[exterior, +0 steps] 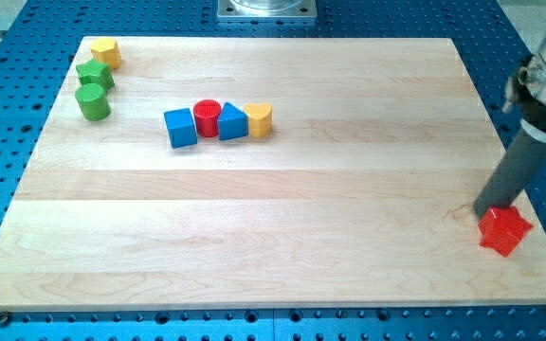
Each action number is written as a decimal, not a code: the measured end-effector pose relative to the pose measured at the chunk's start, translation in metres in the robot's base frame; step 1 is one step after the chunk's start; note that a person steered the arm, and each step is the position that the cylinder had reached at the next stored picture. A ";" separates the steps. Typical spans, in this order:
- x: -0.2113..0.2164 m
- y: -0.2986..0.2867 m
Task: Move the red star slightly to the left
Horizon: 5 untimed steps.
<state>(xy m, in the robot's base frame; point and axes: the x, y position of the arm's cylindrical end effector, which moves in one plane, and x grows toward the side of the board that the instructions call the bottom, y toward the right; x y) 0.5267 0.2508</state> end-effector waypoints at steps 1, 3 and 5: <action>-0.007 0.005; 0.031 0.057; 0.030 -0.007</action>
<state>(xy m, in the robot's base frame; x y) 0.5564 0.2437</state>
